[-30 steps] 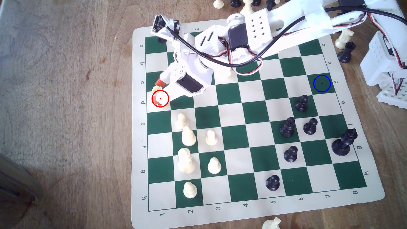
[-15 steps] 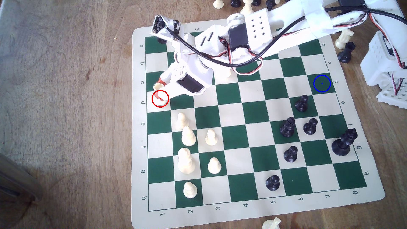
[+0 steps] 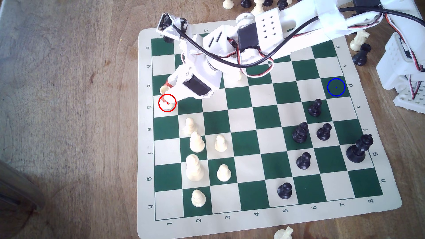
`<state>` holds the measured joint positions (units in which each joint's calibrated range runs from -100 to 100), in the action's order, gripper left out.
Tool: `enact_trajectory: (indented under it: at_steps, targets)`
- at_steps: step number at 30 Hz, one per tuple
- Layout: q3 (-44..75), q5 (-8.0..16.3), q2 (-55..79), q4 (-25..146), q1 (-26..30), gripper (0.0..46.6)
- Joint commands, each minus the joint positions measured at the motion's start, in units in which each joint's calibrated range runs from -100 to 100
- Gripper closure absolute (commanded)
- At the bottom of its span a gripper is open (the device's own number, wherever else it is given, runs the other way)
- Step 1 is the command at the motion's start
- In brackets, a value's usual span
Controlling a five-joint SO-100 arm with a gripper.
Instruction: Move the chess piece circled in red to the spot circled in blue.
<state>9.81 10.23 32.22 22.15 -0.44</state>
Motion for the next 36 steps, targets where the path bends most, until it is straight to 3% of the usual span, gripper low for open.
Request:
enact_trajectory:
  at_steps: [1, 14, 19, 26, 36]
  targets:
    - [7.51, 0.29, -7.77, 2.17, -0.85, 46.4]
    - [2.25, -0.68, -31.62, 20.11, 1.42, 45.4]
    - [-16.79, -2.54, -49.53, 22.40, 1.19, 45.2]
    - [-49.52, -5.52, -76.02, 23.22, -5.38, 45.2]
    - [-68.10, -6.54, -97.50, 35.51, -11.17, 46.3]
